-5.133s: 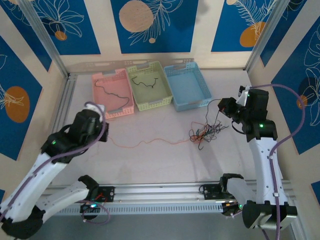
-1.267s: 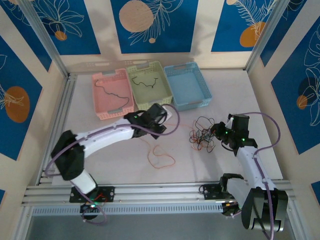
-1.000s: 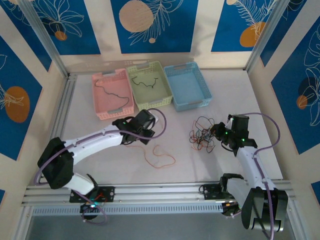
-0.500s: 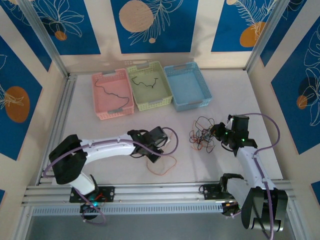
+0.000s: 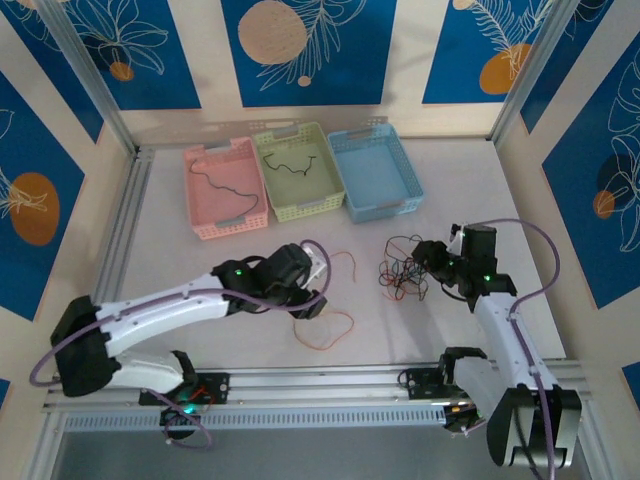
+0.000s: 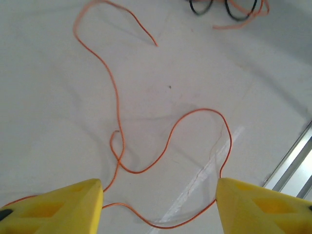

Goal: Untangle the cables

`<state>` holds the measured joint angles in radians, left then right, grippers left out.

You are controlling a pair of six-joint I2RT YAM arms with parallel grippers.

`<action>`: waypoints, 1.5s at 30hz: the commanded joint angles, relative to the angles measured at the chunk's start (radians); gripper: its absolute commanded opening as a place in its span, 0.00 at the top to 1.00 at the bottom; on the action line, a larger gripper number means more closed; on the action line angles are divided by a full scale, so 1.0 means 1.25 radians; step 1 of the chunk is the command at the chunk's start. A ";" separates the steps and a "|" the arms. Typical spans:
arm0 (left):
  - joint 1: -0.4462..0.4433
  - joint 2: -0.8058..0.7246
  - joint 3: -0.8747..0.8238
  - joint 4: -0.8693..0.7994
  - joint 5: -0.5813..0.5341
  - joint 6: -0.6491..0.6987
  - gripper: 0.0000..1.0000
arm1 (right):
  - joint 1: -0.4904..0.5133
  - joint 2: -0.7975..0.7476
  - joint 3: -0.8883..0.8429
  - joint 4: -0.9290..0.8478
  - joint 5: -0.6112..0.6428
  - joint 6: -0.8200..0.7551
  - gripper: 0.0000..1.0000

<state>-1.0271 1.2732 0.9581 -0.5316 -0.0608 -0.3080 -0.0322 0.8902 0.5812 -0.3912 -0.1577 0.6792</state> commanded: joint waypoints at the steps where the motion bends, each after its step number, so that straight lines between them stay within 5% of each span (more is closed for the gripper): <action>1: 0.028 -0.079 -0.026 -0.067 -0.091 -0.048 0.34 | 0.058 -0.026 0.080 -0.080 0.026 -0.038 0.61; 6: 0.073 -0.247 -0.028 -0.171 -0.222 -0.095 0.27 | 0.244 0.022 0.165 -0.095 0.025 -0.085 0.57; 12: 0.094 -0.438 -0.023 -0.282 -0.376 -0.114 0.20 | 0.486 0.242 0.307 -0.134 0.084 -0.149 0.57; 20: 0.094 -0.564 -0.022 -0.315 -0.395 -0.121 0.18 | 0.718 0.604 0.530 -0.212 0.128 -0.206 0.58; 30: 0.092 -0.555 0.063 -0.423 -0.364 -0.104 0.17 | 0.847 0.884 0.725 -0.341 0.173 -0.237 0.59; 38: 0.093 -0.578 0.037 -0.433 -0.397 -0.089 0.17 | 0.866 0.975 0.801 -0.407 0.212 -0.240 0.61; 45: 0.093 -0.588 0.025 -0.429 -0.400 -0.090 0.17 | 0.887 1.027 0.847 -0.462 0.230 -0.241 0.72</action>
<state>-0.9180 0.5484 0.9989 -1.0576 -0.5373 -0.4358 1.0523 2.1422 1.6062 -0.8997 0.1246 0.3878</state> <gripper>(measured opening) 0.830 0.290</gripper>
